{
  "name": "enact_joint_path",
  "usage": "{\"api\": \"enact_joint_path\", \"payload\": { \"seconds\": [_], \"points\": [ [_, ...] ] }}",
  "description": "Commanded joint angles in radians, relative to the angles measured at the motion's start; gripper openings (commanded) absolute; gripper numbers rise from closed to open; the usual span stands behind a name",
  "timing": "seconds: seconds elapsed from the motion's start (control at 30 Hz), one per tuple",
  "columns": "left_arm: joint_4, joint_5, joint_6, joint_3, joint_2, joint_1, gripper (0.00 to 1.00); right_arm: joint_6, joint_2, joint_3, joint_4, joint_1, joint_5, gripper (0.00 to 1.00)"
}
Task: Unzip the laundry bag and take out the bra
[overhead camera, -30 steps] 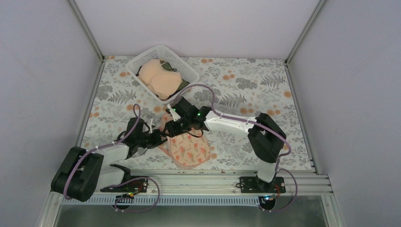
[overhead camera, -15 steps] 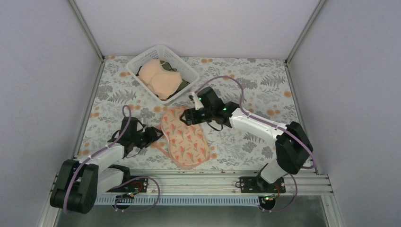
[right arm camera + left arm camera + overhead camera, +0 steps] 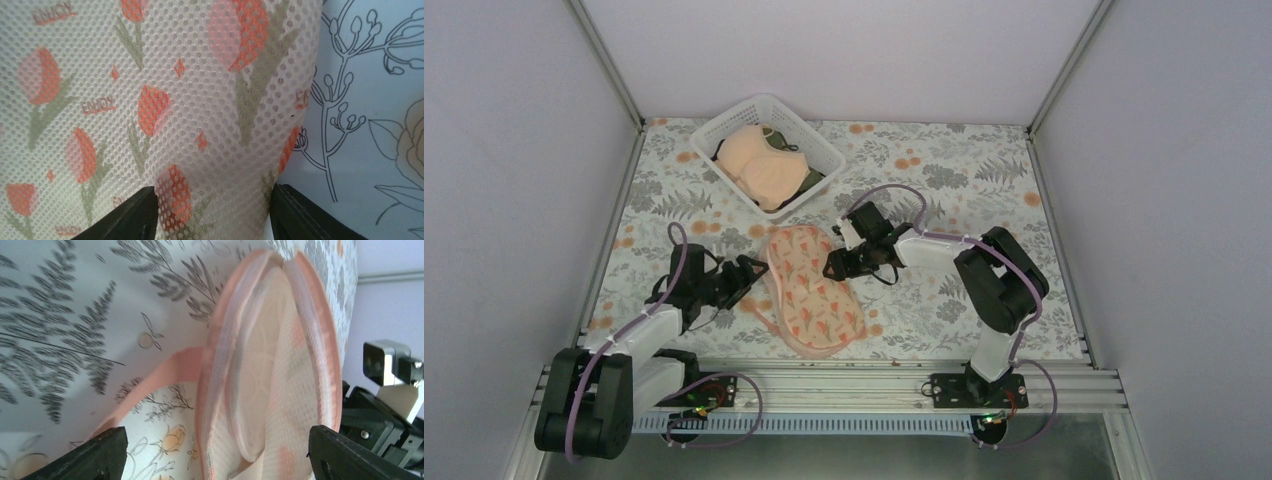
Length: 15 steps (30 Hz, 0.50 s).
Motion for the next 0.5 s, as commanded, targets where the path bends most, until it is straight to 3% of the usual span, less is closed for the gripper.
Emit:
{"api": "enact_joint_path", "payload": {
  "seconds": [0.0, 0.17, 0.27, 0.47],
  "points": [
    [0.023, -0.002, -0.044, -0.009, -0.022, 0.062, 0.91, 0.013, -0.004, -0.022, 0.046, -0.010, -0.001, 0.58],
    [0.016, -0.005, -0.044, -0.008, -0.035, 0.092, 0.91, 0.026, -0.007, -0.004, -0.027, -0.012, 0.128, 0.69],
    [0.010, -0.010, -0.039, -0.016, -0.031, 0.092, 0.91, 0.017, -0.004, 0.002, -0.039, -0.011, 0.144, 0.69],
    [0.010, -0.025, -0.022, -0.027, -0.027, 0.092, 0.91, 0.033, 0.034, -0.025, 0.042, -0.004, 0.030, 0.33]
  ]
}}
